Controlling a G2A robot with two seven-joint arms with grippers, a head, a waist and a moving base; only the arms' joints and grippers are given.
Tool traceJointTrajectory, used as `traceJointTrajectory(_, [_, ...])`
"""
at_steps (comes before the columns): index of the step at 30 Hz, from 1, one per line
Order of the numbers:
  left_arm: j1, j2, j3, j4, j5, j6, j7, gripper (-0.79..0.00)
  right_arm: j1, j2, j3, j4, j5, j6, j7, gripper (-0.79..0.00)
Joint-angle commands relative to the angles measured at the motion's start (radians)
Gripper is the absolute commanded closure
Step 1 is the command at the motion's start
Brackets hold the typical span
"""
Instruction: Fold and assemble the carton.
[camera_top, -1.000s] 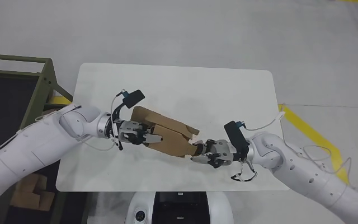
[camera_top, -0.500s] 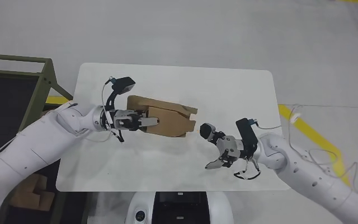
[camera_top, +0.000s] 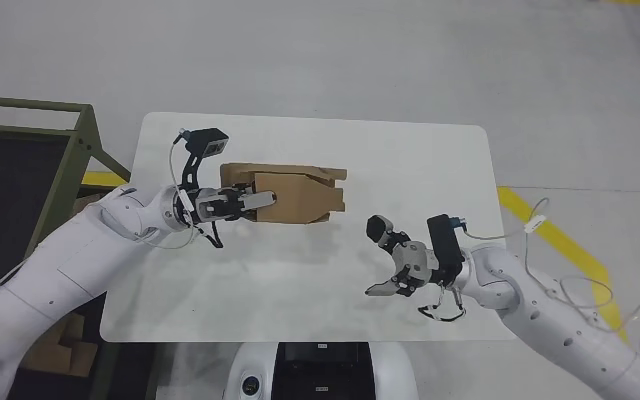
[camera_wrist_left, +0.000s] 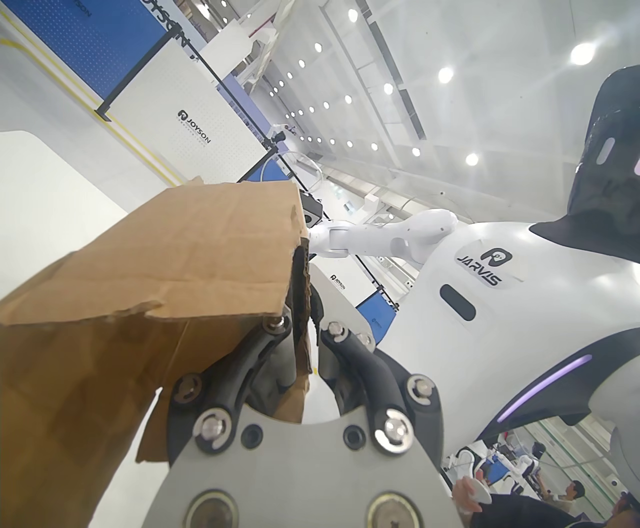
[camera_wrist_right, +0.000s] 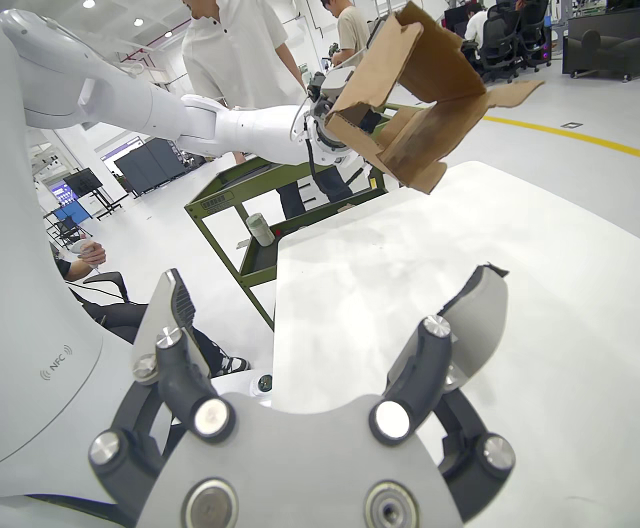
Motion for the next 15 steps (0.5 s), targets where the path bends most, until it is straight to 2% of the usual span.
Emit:
traceJointTrajectory(1, [0.0, 0.0, 0.0, 0.0, 0.0, 0.0, 0.0, 0.0, 0.0, 0.0, 0.0, 0.0, 0.0, 0.0, 0.0, -0.785])
traceJointTrajectory(5, [0.002, -0.001, -0.001, -0.004, -0.001, 0.003, 0.006, 0.0, -0.001, -0.001, 0.001, -0.011, -0.013, 0.009, 0.01, -0.785])
traceJointTrajectory(7, [0.011, -0.005, -0.007, -0.03, 0.004, 0.02, 0.019, 0.0, 0.002, -0.003, 0.013, -0.057, -0.1, 0.045, 0.047, -0.785])
traceJointTrajectory(11, [0.024, -0.014, -0.018, -0.044, -0.023, 0.052, 0.003, 0.0, -0.035, 0.0, 0.051, -0.151, -0.273, 0.221, 0.094, -0.785])
traceJointTrajectory(15, [0.028, -0.023, -0.024, -0.041, -0.09, 0.088, -0.075, 0.0, -0.079, 0.006, 0.093, -0.231, -0.386, 0.383, 0.152, -0.785])
